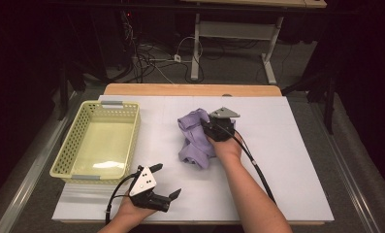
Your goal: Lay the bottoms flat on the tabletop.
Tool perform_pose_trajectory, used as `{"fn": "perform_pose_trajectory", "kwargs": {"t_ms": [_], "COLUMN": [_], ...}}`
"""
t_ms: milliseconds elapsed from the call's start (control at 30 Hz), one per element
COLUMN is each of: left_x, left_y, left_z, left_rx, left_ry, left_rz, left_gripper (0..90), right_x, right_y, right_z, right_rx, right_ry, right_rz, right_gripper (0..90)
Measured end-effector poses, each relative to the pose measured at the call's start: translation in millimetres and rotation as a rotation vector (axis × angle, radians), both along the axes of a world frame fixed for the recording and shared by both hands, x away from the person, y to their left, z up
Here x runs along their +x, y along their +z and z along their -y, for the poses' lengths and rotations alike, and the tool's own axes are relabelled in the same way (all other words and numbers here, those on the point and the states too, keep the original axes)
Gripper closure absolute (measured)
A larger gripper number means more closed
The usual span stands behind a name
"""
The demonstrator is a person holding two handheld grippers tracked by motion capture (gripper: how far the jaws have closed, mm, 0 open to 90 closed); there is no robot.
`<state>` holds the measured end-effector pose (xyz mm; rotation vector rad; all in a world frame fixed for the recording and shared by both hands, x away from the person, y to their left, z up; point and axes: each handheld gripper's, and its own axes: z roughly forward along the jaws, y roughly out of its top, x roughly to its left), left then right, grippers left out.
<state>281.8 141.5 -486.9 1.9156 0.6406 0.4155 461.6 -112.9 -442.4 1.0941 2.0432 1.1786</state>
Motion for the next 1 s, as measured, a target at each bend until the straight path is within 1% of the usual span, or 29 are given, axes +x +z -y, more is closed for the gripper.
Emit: {"fn": "perform_pose_trajectory", "kwargs": {"t_ms": [33, 67, 133, 167, 200, 233, 267, 333, 367, 400, 433, 500, 533, 567, 600, 633, 667, 700, 733, 767, 800, 867, 900, 933, 967, 1000], "left_x": [0.0, 0.1, 0.1, 0.1, 0.1, 0.0, -0.2, -0.2, -0.2, -0.3, -0.3, -0.2, -0.2, 0.0, 0.0, 0.0, 0.0, 0.1, 0.1, 0.2, 0.4, 0.1, -0.1, -0.2, -0.2, 0.1], "left_y": [0.0, 0.0, 0.0, 0.0, 0.0, 0.0, 0.0, 0.0, 0.0, 0.1, 0.1, 0.1, 0.1, 0.1, 0.1, 0.1, 0.1, 0.1, 0.1, 0.1, 0.1, 0.2, 0.1, 0.2, 0.2, 0.3], "left_z": [0.0, 0.1, 0.2, 0.2, 0.2, 0.3, 0.8, 1.2, 1.2, 1.4, 1.6, 2.3, 2.3, 2.5, 2.5, 2.6, 2.6, 2.6, 2.6, 2.5, 2.5, 2.4, 2.3, 1.8, 1.8, 1.7], "left_rx": [0.000, 0.000, 0.002, 0.002, 0.003, 0.005, 0.008, 0.013, 0.013, 0.016, 0.018, 0.023, 0.023, 0.025, 0.025, 0.025, 0.025, 0.026, 0.026, 0.025, 0.024, 0.024, 0.023, 0.018, 0.018, 0.016], "left_ry": [0.000, -0.001, -0.002, -0.002, -0.002, -0.001, 0.001, 0.002, 0.002, 0.003, 0.004, 0.008, 0.008, 0.010, 0.010, 0.014, 0.014, 0.016, 0.016, 0.016, 0.016, 0.017, 0.016, 0.016, 0.016, 0.016], "left_rz": [0.000, -0.001, 0.000, 0.000, 0.001, 0.002, 0.002, 0.004, 0.004, 0.004, 0.005, 0.003, 0.003, 0.001, 0.001, 0.000, 0.000, -0.001, -0.001, -0.002, -0.003, -0.001, 0.001, 0.002, 0.002, -0.001], "left_gripper": [0.0, 0.0, 0.0, 0.0, 0.0, 0.0, 0.0, 0.0, 0.0, 0.0, 0.0, 0.0, 0.0, 0.0, 0.0, 0.0, 0.0, 0.0, 0.0, 0.0, 0.0, 0.0, 0.0, 0.0, 0.0, 0.0], "right_x": [0.0, -3.0, -9.3, -9.3, -18.3, -18.3, -29.7, -43.3, -43.3, -50.9, -66.1, -81.0, -81.0, -95.9, -95.9, -109.8, -109.8, -122.8, -128.9, -128.9, -140.1, -150.0, -150.0, -157.9, -157.9, -161.4], "right_y": [0.0, 3.4, 11.1, 11.1, 19.3, 19.3, 25.8, 29.3, 29.3, 29.7, 28.2, 23.8, 23.8, 18.1, 18.1, 12.1, 12.1, 6.0, 2.7, 2.7, -4.1, -10.5, -10.5, -17.2, -17.2, -20.2], "right_z": [0.0, 0.9, 4.1, 4.1, 9.8, 9.8, 18.0, 27.4, 27.4, 32.4, 43.5, 55.1, 55.1, 66.3, 66.3, 76.5, 76.5, 85.8, 90.1, 90.1, 97.7, 104.4, 104.4, 109.7, 109.7, 111.6], "right_rx": [0.000, 0.002, 0.011, 0.011, 0.016, 0.016, 0.034, 0.046, 0.046, 0.048, 0.058, 0.066, 0.066, 0.066, 0.066, 0.069, 0.069, 0.062, 0.058, 0.058, 0.056, 0.052, 0.052, 0.049, 0.049, 0.050], "right_ry": [0.000, -0.008, -0.010, -0.010, -0.006, -0.006, 0.000, 0.004, 0.004, 0.006, 0.009, 0.014, 0.014, 0.016, 0.016, 0.016, 0.016, 0.014, 0.010, 0.010, 0.002, -0.002, -0.002, -0.002, -0.002, -0.004], "right_rz": [0.000, 0.008, 0.018, 0.018, 0.038, 0.038, 0.048, 0.056, 0.056, 0.058, 0.053, 0.042, 0.042, 0.032, 0.032, 0.022, 0.022, 0.018, 0.019, 0.019, 0.013, 0.006, 0.006, -0.001, -0.001, -0.004], "right_gripper": [64.3, 56.8, 52.0, 52.0, 51.6, 51.6, 50.6, 49.9, 49.9, 49.6, 48.8, 48.5, 48.5, 47.9, 47.9, 46.6, 46.6, 44.8, 43.5, 43.5, 39.3, 36.2, 36.2, 32.6, 32.6, 31.6]}}
